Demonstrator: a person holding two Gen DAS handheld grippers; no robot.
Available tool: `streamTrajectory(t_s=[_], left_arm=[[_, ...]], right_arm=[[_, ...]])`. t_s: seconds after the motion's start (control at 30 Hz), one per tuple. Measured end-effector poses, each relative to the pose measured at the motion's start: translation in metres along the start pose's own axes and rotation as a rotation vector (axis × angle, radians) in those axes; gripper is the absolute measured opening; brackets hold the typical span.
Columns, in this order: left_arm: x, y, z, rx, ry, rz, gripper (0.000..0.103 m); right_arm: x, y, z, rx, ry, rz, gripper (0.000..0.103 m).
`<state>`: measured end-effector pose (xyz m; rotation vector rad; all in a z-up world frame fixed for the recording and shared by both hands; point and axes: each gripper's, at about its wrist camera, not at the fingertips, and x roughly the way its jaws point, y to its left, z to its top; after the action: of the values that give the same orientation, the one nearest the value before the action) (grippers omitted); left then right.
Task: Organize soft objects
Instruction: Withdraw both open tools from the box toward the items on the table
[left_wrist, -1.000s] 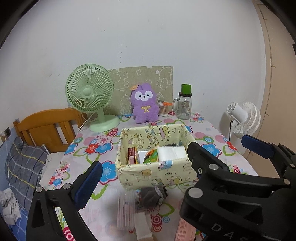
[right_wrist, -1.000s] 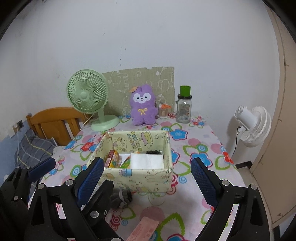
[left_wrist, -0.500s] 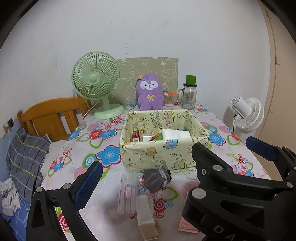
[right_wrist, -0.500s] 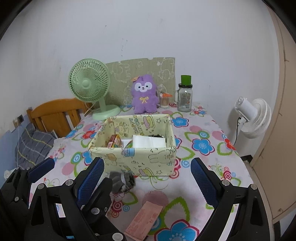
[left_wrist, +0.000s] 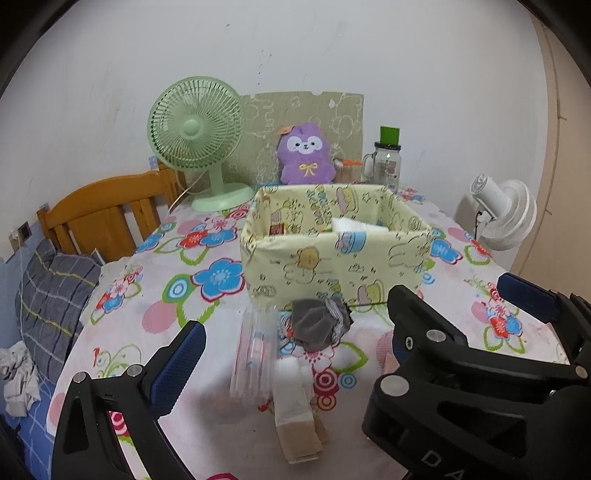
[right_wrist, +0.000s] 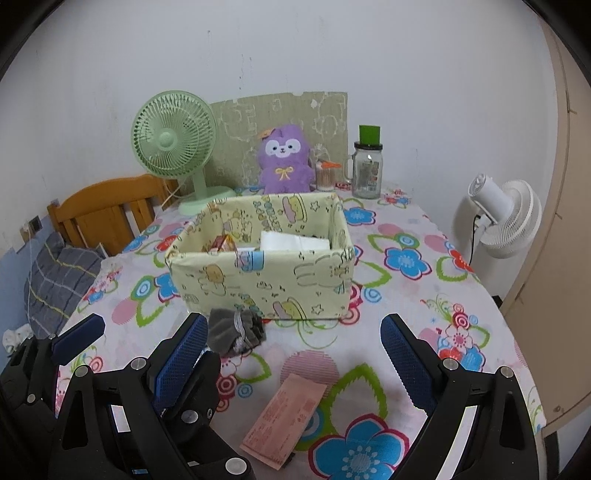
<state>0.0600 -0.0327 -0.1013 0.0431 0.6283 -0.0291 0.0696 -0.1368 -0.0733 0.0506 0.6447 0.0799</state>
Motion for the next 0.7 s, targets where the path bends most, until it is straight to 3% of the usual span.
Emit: streamTrajectory(t_s=[0.4, 0.7], left_arm=[[0.017, -0.002, -0.026, -0.017, 0.061, 0.015, 0.098], [0.030, -0.003, -0.043, -0.039, 0.122, 0.004, 0.090]], right_arm=[[0.018, -0.002, -0.028, 0.005, 0.059, -0.024, 0.096], [0.028, -0.002, -0.043, 0.003, 0.097, -0.032, 0.096]])
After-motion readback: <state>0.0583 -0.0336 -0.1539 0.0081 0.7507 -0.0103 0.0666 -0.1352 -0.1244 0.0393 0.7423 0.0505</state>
